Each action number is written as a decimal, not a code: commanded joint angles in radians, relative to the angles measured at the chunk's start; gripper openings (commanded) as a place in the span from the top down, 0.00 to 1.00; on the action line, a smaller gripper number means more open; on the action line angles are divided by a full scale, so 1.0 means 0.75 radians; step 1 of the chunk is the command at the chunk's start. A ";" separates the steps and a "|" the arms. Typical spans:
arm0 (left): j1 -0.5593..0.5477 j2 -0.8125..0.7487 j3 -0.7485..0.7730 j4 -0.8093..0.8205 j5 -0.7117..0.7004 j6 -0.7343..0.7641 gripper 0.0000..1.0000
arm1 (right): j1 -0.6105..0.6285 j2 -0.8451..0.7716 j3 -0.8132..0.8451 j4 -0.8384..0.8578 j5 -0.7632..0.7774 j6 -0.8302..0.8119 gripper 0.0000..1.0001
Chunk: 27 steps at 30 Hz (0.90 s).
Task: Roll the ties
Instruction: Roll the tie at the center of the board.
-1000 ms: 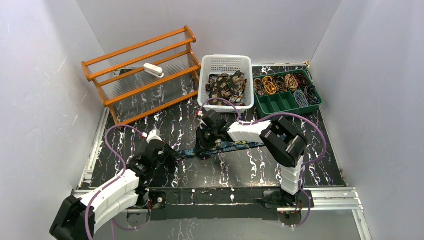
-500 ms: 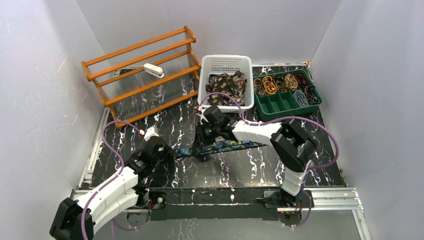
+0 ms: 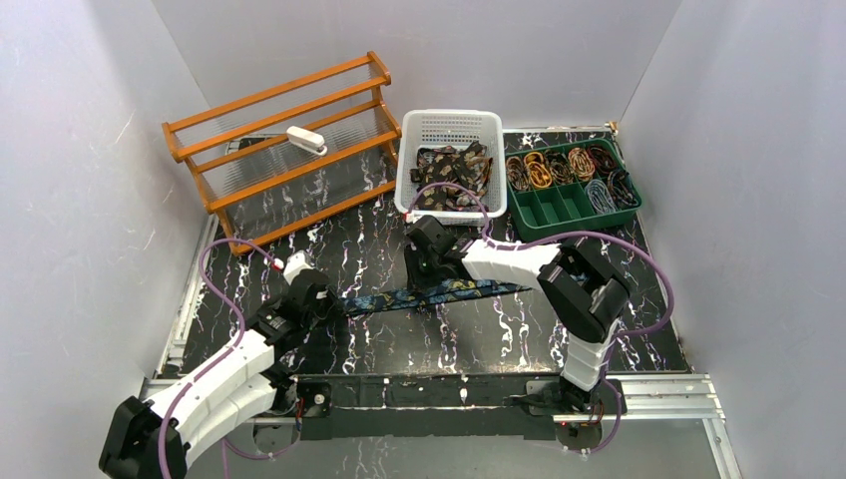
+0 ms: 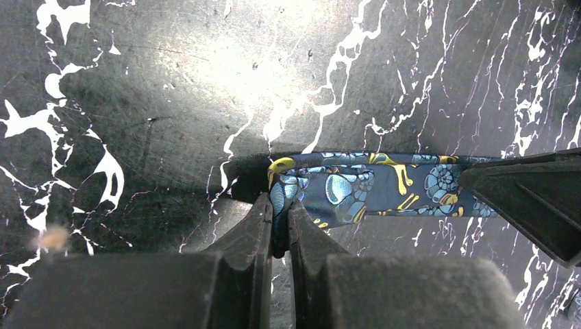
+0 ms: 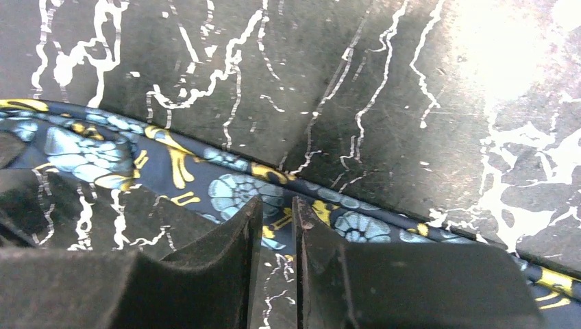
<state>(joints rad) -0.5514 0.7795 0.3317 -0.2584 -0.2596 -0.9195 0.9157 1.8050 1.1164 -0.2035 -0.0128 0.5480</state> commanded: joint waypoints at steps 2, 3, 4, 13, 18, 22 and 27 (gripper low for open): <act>0.007 -0.017 0.050 -0.060 -0.065 -0.012 1.00 | -0.004 0.066 0.010 -0.068 0.026 -0.040 0.69; 0.007 -0.016 0.052 -0.064 -0.069 -0.015 1.00 | -0.004 0.067 0.005 -0.065 -0.021 -0.030 0.69; 0.007 -0.018 0.053 -0.068 -0.077 -0.016 1.00 | -0.001 0.061 -0.009 -0.051 -0.050 -0.020 0.70; 0.007 -0.007 0.156 -0.172 -0.141 0.060 1.00 | 0.003 -0.018 -0.037 -0.025 -0.159 0.024 0.70; 0.007 0.010 0.151 -0.187 -0.134 0.083 1.00 | 0.004 -0.117 -0.033 0.094 -0.227 0.026 0.63; 0.007 0.011 0.157 -0.211 -0.167 0.106 1.00 | 0.002 -0.160 -0.061 0.250 -0.305 0.055 0.60; 0.007 0.043 0.198 -0.229 -0.212 0.150 1.00 | 0.015 -0.115 -0.092 0.470 -0.412 0.242 0.63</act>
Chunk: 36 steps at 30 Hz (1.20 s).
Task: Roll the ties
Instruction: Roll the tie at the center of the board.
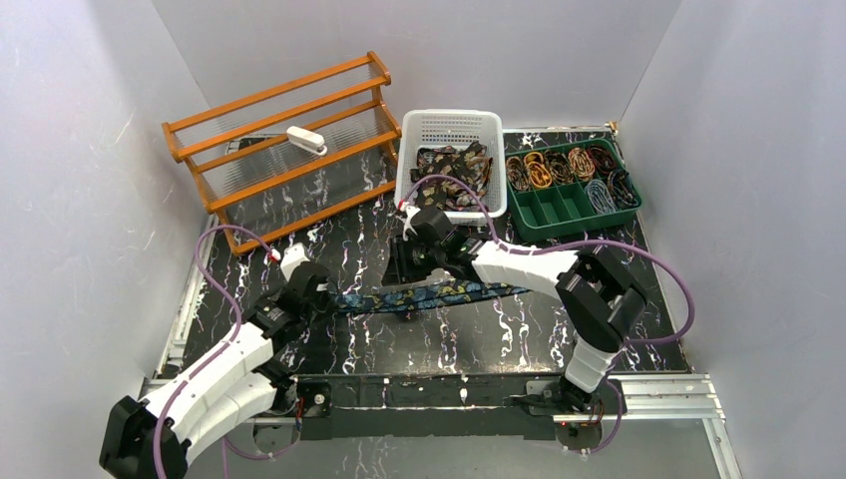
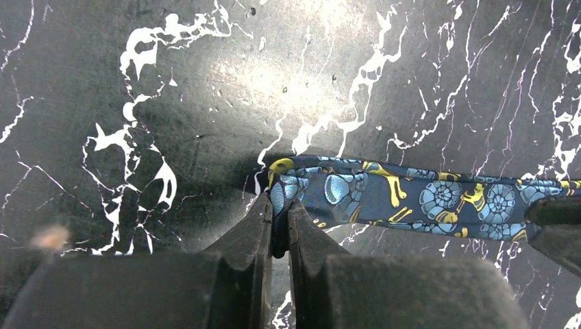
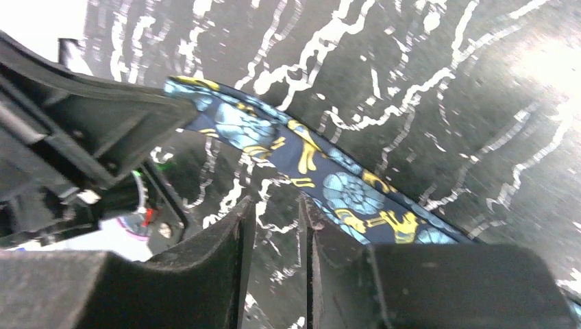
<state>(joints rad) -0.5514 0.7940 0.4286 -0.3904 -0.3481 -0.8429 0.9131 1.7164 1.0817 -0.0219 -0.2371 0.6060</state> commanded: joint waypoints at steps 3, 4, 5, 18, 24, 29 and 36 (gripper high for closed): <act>0.007 0.055 0.069 -0.014 -0.097 0.050 1.00 | 0.062 0.029 -0.132 0.417 -0.075 0.352 0.67; 0.007 0.066 0.077 -0.013 -0.095 0.058 1.00 | 0.078 0.050 -0.143 0.458 -0.055 0.369 0.70; 0.007 0.074 0.083 -0.016 -0.095 0.066 1.00 | 0.094 0.076 -0.136 0.472 -0.053 0.381 0.73; 0.007 0.056 0.071 -0.050 -0.103 0.065 1.00 | 0.141 0.333 0.117 0.314 0.022 0.348 0.75; 0.007 0.048 0.081 -0.059 -0.100 0.073 1.00 | 0.141 0.430 0.170 0.274 0.008 0.332 0.75; 0.007 0.049 0.109 -0.057 -0.083 0.087 1.00 | 0.140 0.471 0.178 0.254 -0.003 0.338 0.75; 0.005 0.061 0.175 -0.059 -0.053 0.154 1.00 | 0.140 0.480 0.214 0.224 -0.027 0.331 0.75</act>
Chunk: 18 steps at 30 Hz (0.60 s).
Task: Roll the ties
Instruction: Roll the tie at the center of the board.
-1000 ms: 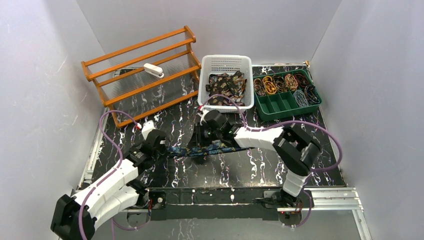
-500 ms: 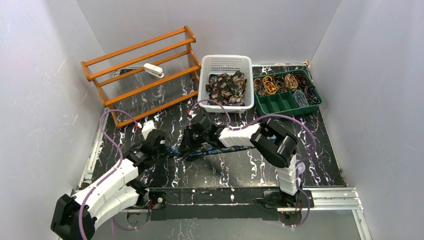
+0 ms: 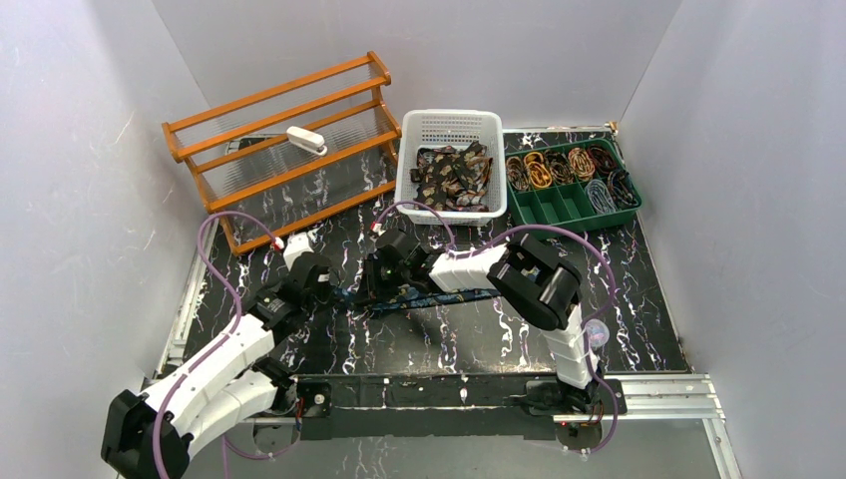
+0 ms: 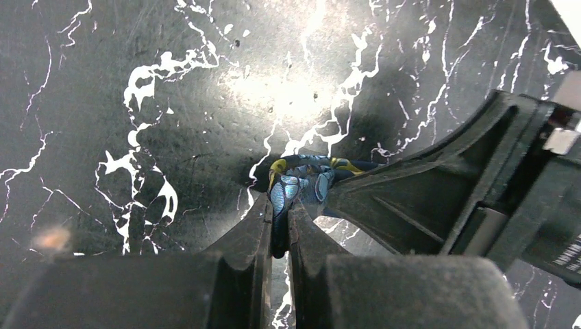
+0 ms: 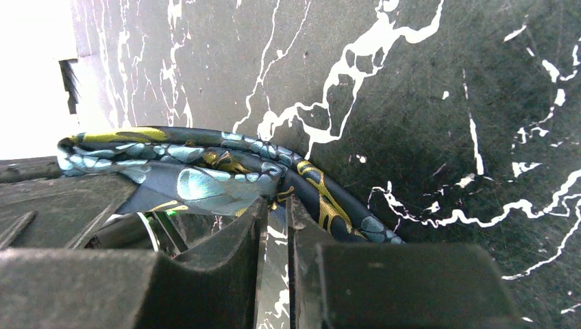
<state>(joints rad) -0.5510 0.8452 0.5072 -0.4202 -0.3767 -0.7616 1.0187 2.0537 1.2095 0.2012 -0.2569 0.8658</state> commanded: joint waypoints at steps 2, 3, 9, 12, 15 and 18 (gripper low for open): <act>0.000 0.007 0.088 -0.022 -0.013 0.067 1.00 | -0.001 0.031 0.055 -0.082 -0.005 -0.015 0.75; -0.005 0.018 0.095 -0.024 -0.014 0.077 1.00 | -0.001 0.031 0.060 -0.084 -0.015 -0.015 0.75; -0.068 0.059 0.139 -0.030 -0.072 0.073 1.00 | -0.002 0.019 0.092 -0.097 -0.042 -0.018 0.75; -0.110 0.088 0.166 -0.045 -0.113 0.071 1.00 | -0.003 -0.001 0.120 -0.115 -0.047 -0.040 0.74; -0.161 0.127 0.185 -0.073 -0.190 0.059 1.00 | -0.006 -0.030 0.142 -0.147 -0.058 -0.067 0.74; -0.209 0.144 0.202 -0.099 -0.257 0.046 1.00 | -0.015 -0.094 0.113 -0.152 -0.035 -0.069 0.73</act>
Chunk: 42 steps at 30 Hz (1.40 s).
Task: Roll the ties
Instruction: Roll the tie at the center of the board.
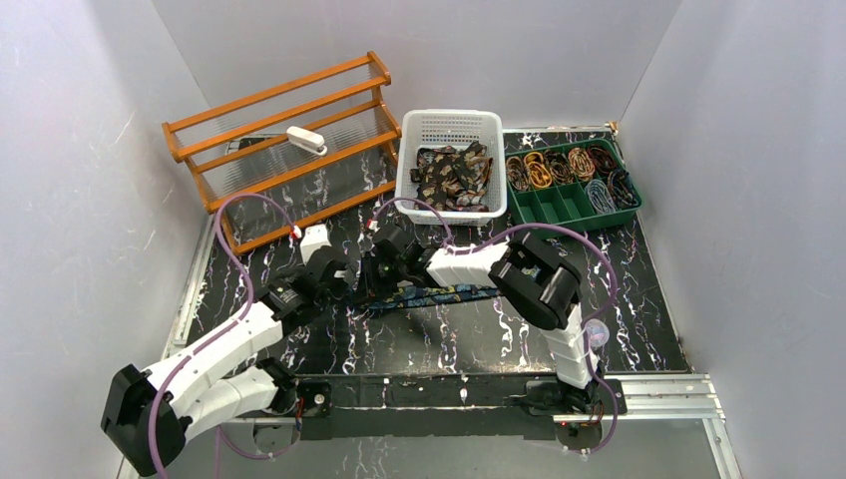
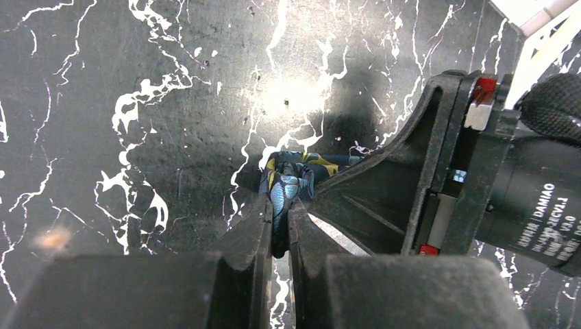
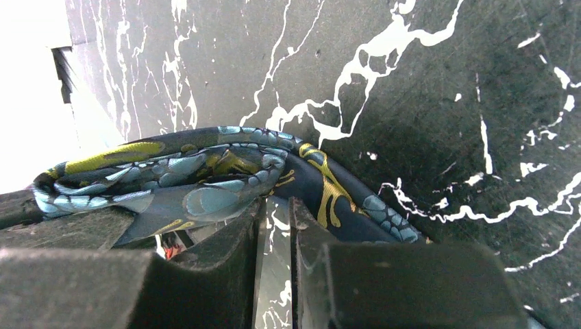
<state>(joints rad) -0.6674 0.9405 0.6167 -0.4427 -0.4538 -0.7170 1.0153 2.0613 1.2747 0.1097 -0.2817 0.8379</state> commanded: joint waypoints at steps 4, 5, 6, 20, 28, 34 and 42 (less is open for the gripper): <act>-0.105 0.053 0.079 -0.099 -0.223 -0.020 1.00 | -0.031 -0.214 -0.052 -0.070 0.094 -0.037 0.71; -0.114 0.066 0.083 -0.108 -0.238 -0.020 1.00 | -0.038 -0.249 -0.083 -0.071 0.118 -0.047 0.70; -0.129 0.079 0.090 -0.115 -0.254 -0.023 1.00 | -0.040 -0.288 -0.125 -0.064 0.150 -0.056 0.69; -0.281 0.239 0.180 -0.174 -0.486 -0.089 1.00 | -0.218 -0.764 -0.551 -0.123 0.297 -0.083 0.61; -0.380 0.355 0.213 -0.196 -0.635 -0.144 1.00 | -0.272 -0.968 -0.666 -0.144 0.335 -0.083 0.57; -0.451 0.455 0.251 -0.190 -0.683 -0.181 1.00 | -0.290 -1.011 -0.696 -0.144 0.338 -0.075 0.57; -0.512 0.601 0.313 -0.171 -0.677 -0.176 1.00 | -0.312 -1.013 -0.724 -0.128 0.337 -0.062 0.53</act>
<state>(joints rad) -1.0309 1.3567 0.8078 -0.5659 -0.8986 -0.8249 0.7918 1.3293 0.7528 -0.0090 -0.0471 0.7830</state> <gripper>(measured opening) 0.052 0.463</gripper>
